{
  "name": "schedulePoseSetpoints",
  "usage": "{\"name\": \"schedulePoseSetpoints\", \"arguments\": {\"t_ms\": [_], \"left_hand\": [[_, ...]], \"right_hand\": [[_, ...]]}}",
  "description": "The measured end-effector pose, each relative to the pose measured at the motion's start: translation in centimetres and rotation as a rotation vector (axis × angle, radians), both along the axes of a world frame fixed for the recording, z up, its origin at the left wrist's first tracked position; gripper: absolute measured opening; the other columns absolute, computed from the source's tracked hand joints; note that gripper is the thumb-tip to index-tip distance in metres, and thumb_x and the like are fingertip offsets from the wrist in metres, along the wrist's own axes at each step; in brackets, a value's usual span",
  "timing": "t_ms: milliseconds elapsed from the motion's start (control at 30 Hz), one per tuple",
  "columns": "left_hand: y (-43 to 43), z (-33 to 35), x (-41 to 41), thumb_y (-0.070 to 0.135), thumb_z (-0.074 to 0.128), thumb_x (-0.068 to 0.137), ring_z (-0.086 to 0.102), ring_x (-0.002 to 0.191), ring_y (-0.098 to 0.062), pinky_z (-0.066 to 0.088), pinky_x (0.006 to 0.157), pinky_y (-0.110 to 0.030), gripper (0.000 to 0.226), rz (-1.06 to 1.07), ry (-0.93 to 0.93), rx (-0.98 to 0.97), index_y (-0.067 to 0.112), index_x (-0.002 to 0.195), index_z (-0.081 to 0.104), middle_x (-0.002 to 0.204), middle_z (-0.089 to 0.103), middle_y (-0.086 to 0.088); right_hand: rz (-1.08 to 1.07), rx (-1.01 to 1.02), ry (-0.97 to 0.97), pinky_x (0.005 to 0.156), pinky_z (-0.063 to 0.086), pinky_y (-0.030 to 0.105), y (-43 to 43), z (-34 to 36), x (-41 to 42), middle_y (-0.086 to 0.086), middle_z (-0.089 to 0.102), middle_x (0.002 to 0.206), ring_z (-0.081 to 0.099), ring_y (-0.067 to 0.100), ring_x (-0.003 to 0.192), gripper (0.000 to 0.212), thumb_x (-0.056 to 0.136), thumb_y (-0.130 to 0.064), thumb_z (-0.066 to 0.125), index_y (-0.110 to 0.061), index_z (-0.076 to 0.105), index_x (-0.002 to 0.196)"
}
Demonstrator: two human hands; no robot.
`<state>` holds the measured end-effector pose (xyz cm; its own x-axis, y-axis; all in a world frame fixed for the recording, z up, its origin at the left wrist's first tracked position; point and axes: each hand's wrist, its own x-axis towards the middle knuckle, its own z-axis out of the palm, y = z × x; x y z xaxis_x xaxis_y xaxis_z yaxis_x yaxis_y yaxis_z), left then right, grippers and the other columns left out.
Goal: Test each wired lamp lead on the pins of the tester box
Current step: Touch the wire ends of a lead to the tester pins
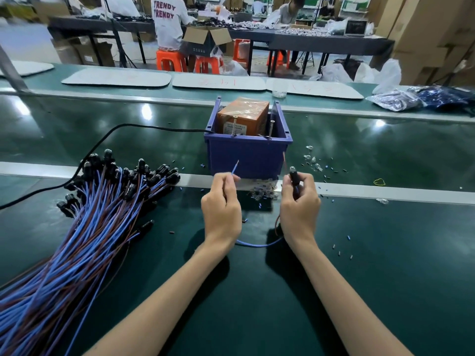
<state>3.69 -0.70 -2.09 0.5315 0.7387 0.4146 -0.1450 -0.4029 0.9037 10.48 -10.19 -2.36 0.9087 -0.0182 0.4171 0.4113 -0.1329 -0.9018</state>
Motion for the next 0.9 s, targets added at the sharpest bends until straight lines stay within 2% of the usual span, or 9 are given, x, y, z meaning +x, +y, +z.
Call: {"name": "schedulePoseSetpoints", "arguments": {"t_ms": [167, 267, 333, 433, 533, 633, 733, 800, 900], "left_hand": [[1.2, 0.1, 2.7, 0.018, 0.032, 0.098, 0.038, 0.048, -0.008, 0.031, 0.051, -0.029, 0.013, 0.084, -0.150, 0.015, 0.017, 0.095, 0.045, 0.057, 0.039, 0.011], [1.5, -0.4, 3.8, 0.016, 0.033, 0.099, 0.042, 0.050, -0.005, 0.032, 0.051, -0.018, 0.016, 0.166, -0.199, 0.019, 0.016, 0.098, 0.049, 0.059, 0.041, 0.014], [1.9, -0.6, 4.4, 0.014, 0.037, 0.099, 0.044, 0.052, -0.002, 0.031, 0.052, -0.012, 0.019, 0.217, -0.211, 0.012, 0.010, 0.101, 0.055, 0.061, 0.044, 0.016], [2.4, -0.4, 5.3, 0.011, 0.042, 0.100, 0.045, 0.057, -0.005, 0.033, 0.058, -0.011, 0.020, 0.259, -0.202, -0.030, 0.006, 0.104, 0.061, 0.071, 0.054, 0.009], [2.7, -0.3, 6.0, 0.010, 0.042, 0.100, 0.048, 0.065, -0.011, 0.036, 0.063, -0.018, 0.021, 0.275, -0.201, -0.056, 0.005, 0.106, 0.062, 0.081, 0.059, 0.002], [2.7, -0.5, 6.4, 0.012, 0.035, 0.098, 0.050, 0.068, 0.000, 0.036, 0.064, -0.014, 0.028, 0.263, -0.223, -0.029, 0.006, 0.110, 0.059, 0.081, 0.055, 0.013], [2.7, -0.7, 6.5, 0.016, 0.034, 0.098, 0.050, 0.063, -0.001, 0.039, 0.063, -0.017, 0.024, 0.220, -0.221, 0.016, 0.012, 0.108, 0.056, 0.072, 0.051, 0.015], [2.6, -0.7, 6.4, 0.020, 0.037, 0.098, 0.050, 0.060, -0.004, 0.042, 0.063, -0.023, 0.014, 0.191, -0.224, 0.023, 0.019, 0.100, 0.050, 0.065, 0.049, 0.014], [2.6, -0.8, 6.4, 0.021, 0.041, 0.098, 0.052, 0.061, -0.003, 0.044, 0.064, -0.023, 0.008, 0.181, -0.223, 0.009, 0.022, 0.093, 0.046, 0.062, 0.050, 0.013]], "right_hand": [[-0.158, 0.231, 0.021, 0.054, 0.035, 0.009, 2.2, 1.2, 1.6, -0.012, 0.050, 0.063, 0.047, -0.007, 0.051, 0.011, 0.093, -0.005, 0.054, -0.012, 0.051, 0.085], [-0.248, 0.305, 0.020, 0.057, 0.036, 0.004, 2.9, 0.7, 2.2, -0.012, 0.052, 0.069, 0.049, -0.012, 0.057, 0.005, 0.095, -0.006, 0.053, -0.007, 0.054, 0.090], [-0.278, 0.299, -0.023, 0.062, 0.037, 0.004, 3.3, 0.3, 2.5, -0.013, 0.054, 0.074, 0.053, -0.010, 0.064, 0.005, 0.096, -0.009, 0.050, -0.007, 0.054, 0.096], [-0.233, 0.244, -0.053, 0.061, 0.043, 0.018, 3.7, 0.3, 3.1, -0.006, 0.054, 0.065, 0.056, 0.009, 0.058, 0.003, 0.097, -0.011, 0.047, -0.013, 0.048, 0.095], [-0.235, 0.212, -0.060, 0.059, 0.043, 0.015, 3.9, 0.1, 3.7, -0.008, 0.056, 0.065, 0.054, -0.001, 0.055, 0.002, 0.096, -0.009, 0.051, -0.007, 0.052, 0.095], [-0.238, 0.208, -0.076, 0.059, 0.037, 0.004, 3.8, -0.2, 4.0, -0.015, 0.055, 0.069, 0.054, -0.009, 0.060, 0.006, 0.094, -0.009, 0.053, -0.012, 0.050, 0.090], [-0.219, 0.198, -0.064, 0.056, 0.036, 0.005, 3.9, -0.3, 4.0, -0.014, 0.052, 0.065, 0.051, -0.008, 0.056, 0.011, 0.094, -0.008, 0.053, -0.013, 0.049, 0.086], [-0.201, 0.171, -0.080, 0.056, 0.036, 0.005, 4.0, -0.3, 3.9, -0.014, 0.052, 0.065, 0.051, -0.009, 0.057, 0.009, 0.094, -0.008, 0.053, -0.013, 0.051, 0.086], [-0.169, 0.138, -0.131, 0.059, 0.035, 0.003, 4.2, -0.4, 3.8, -0.017, 0.054, 0.068, 0.053, -0.011, 0.060, 0.007, 0.091, -0.014, 0.052, -0.009, 0.057, 0.090]]}}
